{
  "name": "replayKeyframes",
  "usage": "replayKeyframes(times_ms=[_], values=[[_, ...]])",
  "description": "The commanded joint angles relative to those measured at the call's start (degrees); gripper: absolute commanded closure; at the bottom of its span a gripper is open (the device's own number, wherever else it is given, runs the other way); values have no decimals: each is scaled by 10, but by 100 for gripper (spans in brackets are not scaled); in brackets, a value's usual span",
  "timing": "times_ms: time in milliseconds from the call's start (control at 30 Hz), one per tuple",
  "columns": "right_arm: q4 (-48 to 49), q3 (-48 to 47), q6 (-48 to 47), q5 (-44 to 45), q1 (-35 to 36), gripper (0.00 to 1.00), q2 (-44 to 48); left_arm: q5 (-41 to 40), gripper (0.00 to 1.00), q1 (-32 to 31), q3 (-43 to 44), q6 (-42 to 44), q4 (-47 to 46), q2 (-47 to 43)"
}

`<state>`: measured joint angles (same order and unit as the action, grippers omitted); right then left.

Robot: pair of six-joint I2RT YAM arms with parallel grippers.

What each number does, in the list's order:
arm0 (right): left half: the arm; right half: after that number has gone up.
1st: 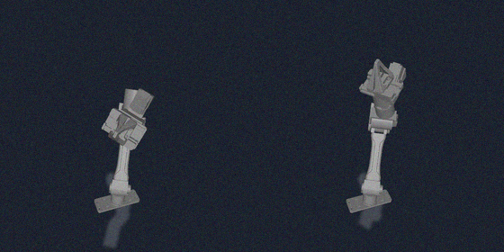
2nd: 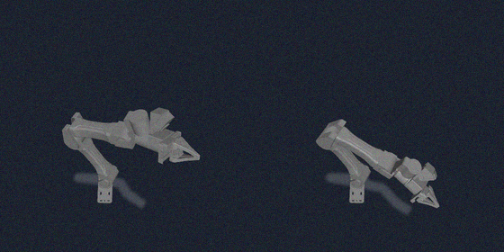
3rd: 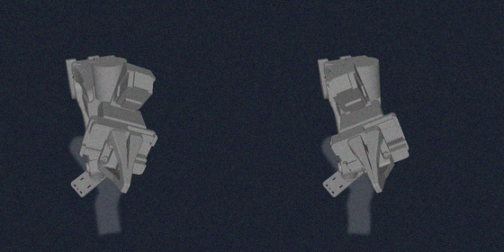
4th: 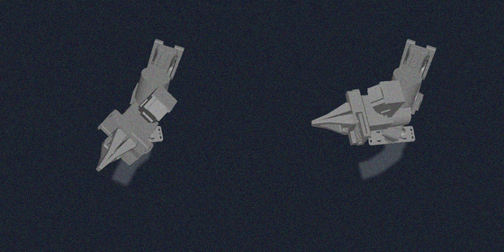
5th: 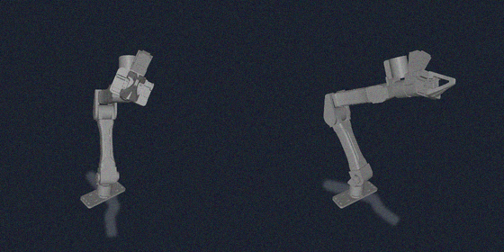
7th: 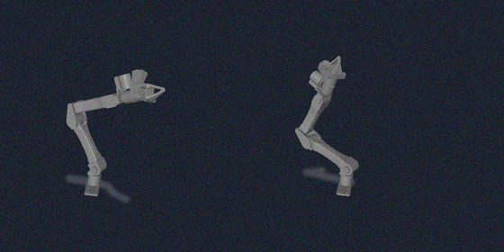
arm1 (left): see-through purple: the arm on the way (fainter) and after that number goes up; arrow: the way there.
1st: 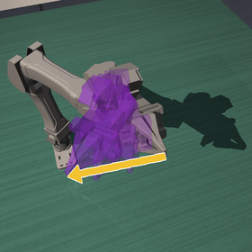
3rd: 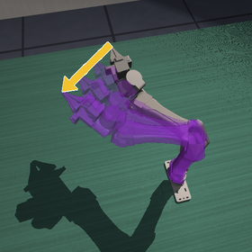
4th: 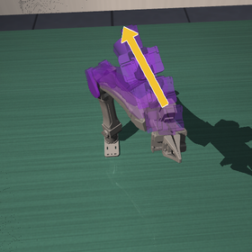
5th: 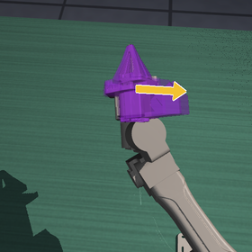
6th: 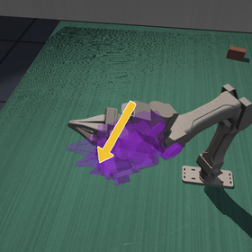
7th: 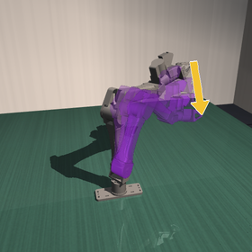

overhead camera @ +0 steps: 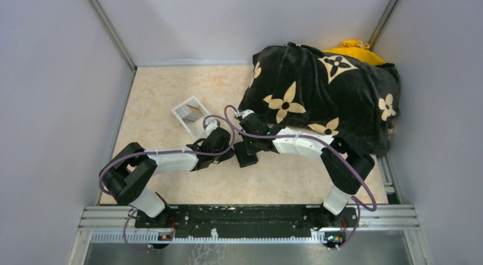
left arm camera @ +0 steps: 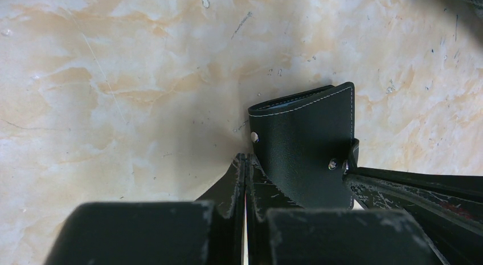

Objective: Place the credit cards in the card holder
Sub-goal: Close the card holder at the center of the board.

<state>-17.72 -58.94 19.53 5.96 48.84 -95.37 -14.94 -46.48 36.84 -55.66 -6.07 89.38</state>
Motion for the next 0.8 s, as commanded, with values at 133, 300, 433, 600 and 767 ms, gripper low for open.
replayKeyframes(times_ms=[133, 300, 433, 600, 767], values=[[9, -20, 2, -2, -4, 100, 12, 6, 100, 2, -17, 17, 69, 27], [8, -16, 2, -2, -5, 100, -9, 5, 100, 2, -16, 18, 70, 27], [7, -14, 1, 0, -6, 100, -16, 4, 100, 2, -15, 19, 72, 25], [4, -12, 0, 0, -7, 100, -18, 3, 100, 3, -14, 19, 73, 23], [4, -14, 0, -4, -7, 100, -21, 4, 100, 3, -14, 19, 73, 26]])
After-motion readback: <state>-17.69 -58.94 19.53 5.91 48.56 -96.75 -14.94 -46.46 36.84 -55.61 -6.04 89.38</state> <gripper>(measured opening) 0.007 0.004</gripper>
